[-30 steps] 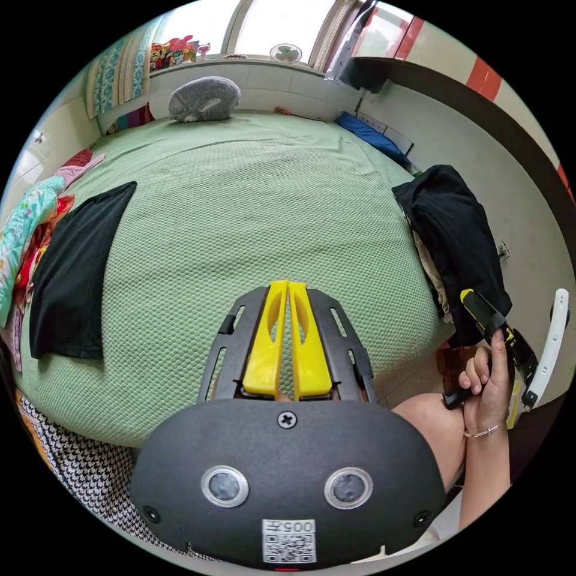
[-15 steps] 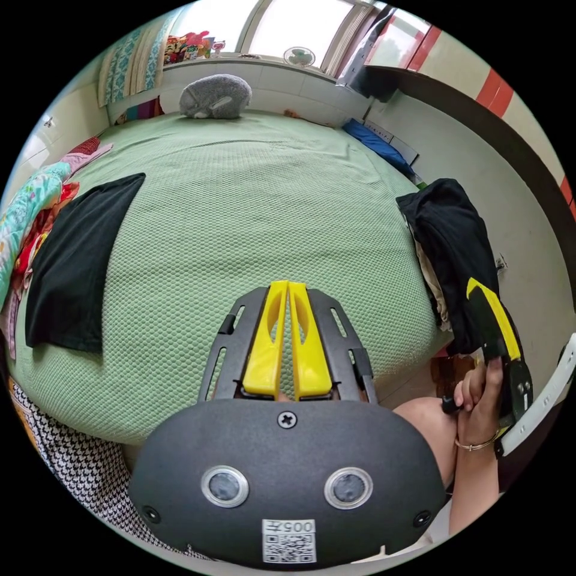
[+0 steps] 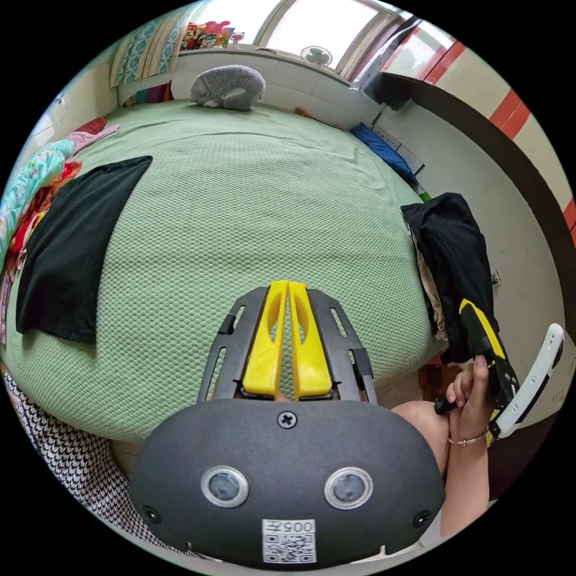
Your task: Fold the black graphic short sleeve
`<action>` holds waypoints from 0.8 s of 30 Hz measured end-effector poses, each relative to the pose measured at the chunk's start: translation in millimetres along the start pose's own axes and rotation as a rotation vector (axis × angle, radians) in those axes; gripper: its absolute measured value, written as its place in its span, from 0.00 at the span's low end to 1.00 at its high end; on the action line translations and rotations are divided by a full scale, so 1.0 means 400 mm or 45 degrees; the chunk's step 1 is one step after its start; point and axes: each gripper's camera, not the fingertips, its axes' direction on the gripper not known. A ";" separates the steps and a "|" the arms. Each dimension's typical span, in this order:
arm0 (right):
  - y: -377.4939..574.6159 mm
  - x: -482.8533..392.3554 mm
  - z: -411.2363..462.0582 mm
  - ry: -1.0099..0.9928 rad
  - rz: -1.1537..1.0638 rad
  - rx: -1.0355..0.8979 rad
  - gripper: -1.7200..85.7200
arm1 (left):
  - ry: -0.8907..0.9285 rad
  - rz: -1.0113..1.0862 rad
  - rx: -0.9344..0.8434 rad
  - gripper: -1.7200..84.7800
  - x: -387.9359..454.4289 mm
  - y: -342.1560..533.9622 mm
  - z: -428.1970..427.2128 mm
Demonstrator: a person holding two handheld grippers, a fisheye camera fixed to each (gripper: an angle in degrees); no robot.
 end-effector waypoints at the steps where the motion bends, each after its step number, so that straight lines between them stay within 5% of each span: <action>1: -0.002 -0.008 -0.004 -0.002 -0.019 0.009 0.04 | -0.001 0.002 -0.005 0.01 -0.001 0.001 0.005; 16: -0.043 -0.033 -0.036 -0.144 -0.007 0.066 0.01 | -0.154 0.245 -0.019 0.01 0.057 0.019 0.057; 24: -0.087 -0.086 -0.057 -0.024 -0.208 0.236 0.01 | 0.031 0.162 0.119 0.01 -0.003 0.018 0.074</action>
